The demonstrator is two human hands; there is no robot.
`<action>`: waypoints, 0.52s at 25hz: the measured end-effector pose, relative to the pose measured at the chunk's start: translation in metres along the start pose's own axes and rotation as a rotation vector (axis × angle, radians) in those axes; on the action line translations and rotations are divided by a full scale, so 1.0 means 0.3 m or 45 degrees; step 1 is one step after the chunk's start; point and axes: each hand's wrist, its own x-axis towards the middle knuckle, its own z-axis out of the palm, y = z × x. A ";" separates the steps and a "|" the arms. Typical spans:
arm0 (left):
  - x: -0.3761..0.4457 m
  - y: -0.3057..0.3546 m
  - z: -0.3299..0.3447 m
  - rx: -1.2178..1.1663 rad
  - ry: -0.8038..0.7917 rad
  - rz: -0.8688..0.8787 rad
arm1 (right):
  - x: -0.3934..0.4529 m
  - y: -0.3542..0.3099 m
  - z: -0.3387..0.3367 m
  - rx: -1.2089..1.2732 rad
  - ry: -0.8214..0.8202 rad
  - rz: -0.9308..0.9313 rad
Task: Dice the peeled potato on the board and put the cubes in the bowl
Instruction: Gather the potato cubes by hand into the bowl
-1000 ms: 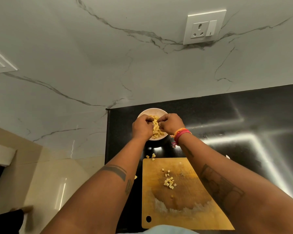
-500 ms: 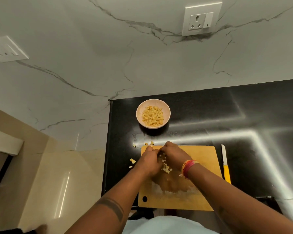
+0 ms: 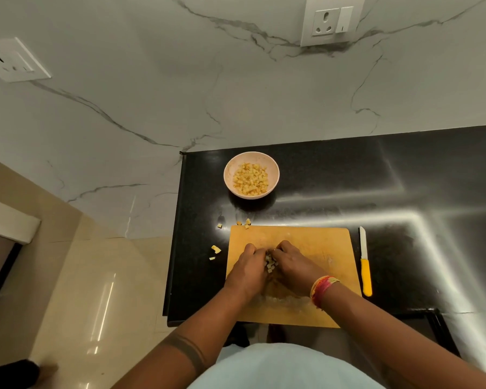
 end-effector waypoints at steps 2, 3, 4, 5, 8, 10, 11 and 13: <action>-0.009 0.001 0.019 -0.054 0.069 -0.032 | 0.015 -0.008 0.002 0.004 0.021 0.056; -0.012 0.001 0.027 -0.063 0.091 -0.035 | 0.026 -0.009 0.000 0.010 0.025 0.072; -0.016 0.003 0.031 -0.071 0.106 -0.044 | 0.034 -0.007 -0.003 0.018 0.023 0.078; -0.020 0.005 0.036 -0.077 0.120 -0.056 | 0.038 -0.006 -0.004 0.027 0.022 0.080; -0.026 0.005 0.053 -0.070 0.122 -0.080 | 0.037 -0.011 0.002 0.057 0.039 0.092; -0.021 0.008 0.056 -0.052 0.140 -0.096 | 0.036 -0.015 0.004 0.075 0.057 0.111; -0.016 0.009 0.055 -0.061 0.165 -0.113 | 0.038 -0.013 0.003 0.107 0.063 0.140; -0.004 0.003 0.052 -0.090 0.214 -0.152 | 0.046 -0.015 -0.002 0.207 0.063 0.235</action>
